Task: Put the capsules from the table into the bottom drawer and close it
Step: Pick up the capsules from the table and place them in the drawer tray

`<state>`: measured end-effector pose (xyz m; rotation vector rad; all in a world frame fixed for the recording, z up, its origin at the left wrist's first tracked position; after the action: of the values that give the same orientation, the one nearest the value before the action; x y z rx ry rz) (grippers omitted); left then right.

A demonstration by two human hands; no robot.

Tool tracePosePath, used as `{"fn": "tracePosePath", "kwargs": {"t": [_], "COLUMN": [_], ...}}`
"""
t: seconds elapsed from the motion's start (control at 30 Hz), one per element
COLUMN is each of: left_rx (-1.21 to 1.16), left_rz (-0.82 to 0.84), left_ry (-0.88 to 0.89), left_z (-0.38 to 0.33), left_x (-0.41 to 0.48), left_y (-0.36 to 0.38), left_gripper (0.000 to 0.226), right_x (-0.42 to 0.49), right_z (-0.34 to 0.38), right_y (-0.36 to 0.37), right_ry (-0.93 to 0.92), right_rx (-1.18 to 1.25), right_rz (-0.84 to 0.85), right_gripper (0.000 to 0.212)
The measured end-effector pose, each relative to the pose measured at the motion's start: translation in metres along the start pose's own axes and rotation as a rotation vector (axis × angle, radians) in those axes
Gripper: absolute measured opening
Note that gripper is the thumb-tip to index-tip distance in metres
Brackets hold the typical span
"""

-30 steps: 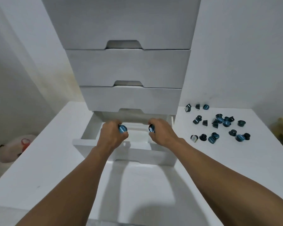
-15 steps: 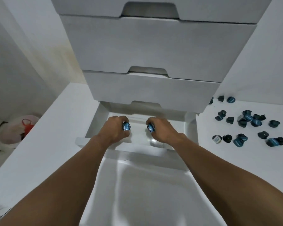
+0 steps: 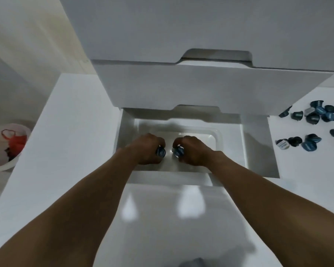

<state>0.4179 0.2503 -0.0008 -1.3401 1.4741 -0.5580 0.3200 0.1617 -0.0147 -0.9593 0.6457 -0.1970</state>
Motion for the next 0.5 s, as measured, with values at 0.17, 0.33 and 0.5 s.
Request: {"fn": "tracePosePath", "kwargs": {"t": [0.17, 0.33, 0.5], "left_rx": [0.010, 0.003, 0.016], "left_rz": [0.114, 0.195, 0.216], "left_ry": [0.074, 0.083, 0.072], "left_z": [0.001, 0.003, 0.004], "left_x": [0.010, 0.015, 0.019], "left_y": [0.021, 0.035, 0.034], "left_gripper": [0.035, 0.034, 0.034], "right_x": [0.004, 0.005, 0.001], "right_z": [-0.003, -0.005, -0.008], "right_y": [0.015, 0.021, 0.026], "right_ry": [0.065, 0.069, 0.099], "right_rx": [-0.023, 0.027, 0.042], "right_rz": [0.073, 0.126, 0.171], "right_gripper": [0.047, 0.046, 0.037]}}
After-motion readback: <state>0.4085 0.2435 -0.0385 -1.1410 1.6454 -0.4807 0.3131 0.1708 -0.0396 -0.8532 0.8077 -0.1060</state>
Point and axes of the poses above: each hand's wrist, its own x-axis towards the middle knuckle, its own y-axis out of the palm, z = x × y, the point moved 7 cm from there along x, towards the middle knuckle, and after that the axes turned 7 degrees about y, right-handed, at the moved point
